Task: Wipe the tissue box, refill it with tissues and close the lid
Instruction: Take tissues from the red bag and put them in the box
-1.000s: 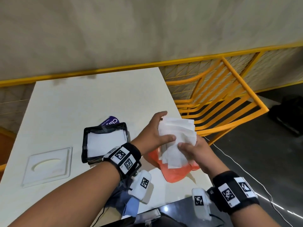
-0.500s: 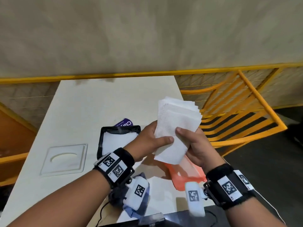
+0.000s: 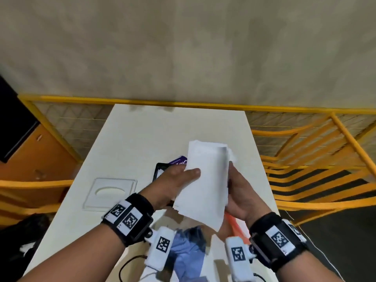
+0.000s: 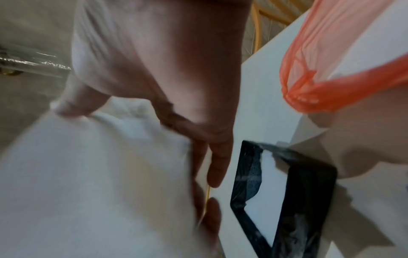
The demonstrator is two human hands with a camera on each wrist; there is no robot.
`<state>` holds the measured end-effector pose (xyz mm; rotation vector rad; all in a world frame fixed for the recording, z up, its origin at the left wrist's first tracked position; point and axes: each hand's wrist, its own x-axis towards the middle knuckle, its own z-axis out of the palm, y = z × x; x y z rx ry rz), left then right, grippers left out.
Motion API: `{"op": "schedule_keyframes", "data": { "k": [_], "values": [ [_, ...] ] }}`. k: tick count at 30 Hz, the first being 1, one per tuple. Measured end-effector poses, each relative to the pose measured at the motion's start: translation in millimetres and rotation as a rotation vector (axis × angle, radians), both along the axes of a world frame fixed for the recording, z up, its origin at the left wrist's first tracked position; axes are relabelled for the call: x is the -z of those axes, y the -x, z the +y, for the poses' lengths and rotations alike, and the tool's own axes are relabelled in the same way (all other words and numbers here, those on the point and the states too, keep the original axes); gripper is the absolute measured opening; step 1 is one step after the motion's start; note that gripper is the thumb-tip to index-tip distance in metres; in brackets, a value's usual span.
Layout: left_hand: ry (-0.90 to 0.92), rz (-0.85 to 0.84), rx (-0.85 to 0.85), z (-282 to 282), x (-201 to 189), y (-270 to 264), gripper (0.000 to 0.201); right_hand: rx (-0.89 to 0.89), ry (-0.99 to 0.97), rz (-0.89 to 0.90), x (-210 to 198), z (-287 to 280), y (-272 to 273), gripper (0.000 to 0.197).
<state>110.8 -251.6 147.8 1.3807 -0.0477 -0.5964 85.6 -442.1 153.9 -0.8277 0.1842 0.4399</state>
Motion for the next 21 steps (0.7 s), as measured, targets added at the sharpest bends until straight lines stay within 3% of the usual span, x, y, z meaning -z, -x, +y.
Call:
{"op": "schedule_keyframes", "data": {
  "k": [3, 5, 10, 13, 15, 21],
  "values": [
    [-0.055, -0.009, -0.038, 6, 6, 0, 0.03, -0.028, -0.047, 0.007, 3, 15, -5, 0.092],
    [-0.079, -0.02, -0.057, 11, 8, -2, 0.029, -0.032, -0.086, -0.004, 4, 23, -8, 0.099],
    [-0.126, -0.05, -0.11, 18, 5, -5, 0.036, -0.06, -0.097, -0.078, 3, 36, -13, 0.079],
    [-0.073, 0.002, -0.215, 23, 8, -12, 0.032, 0.057, 0.067, -0.082, 3, 44, -21, 0.054],
    [-0.03, 0.068, -0.262, 23, 8, -17, 0.04, 0.161, 0.097, -0.112, 3, 47, -27, 0.043],
    [0.454, 0.346, -0.378, 20, 14, -10, 0.08, 0.471, 0.211, -0.339, -35, 53, -38, 0.032]
  ]
}}
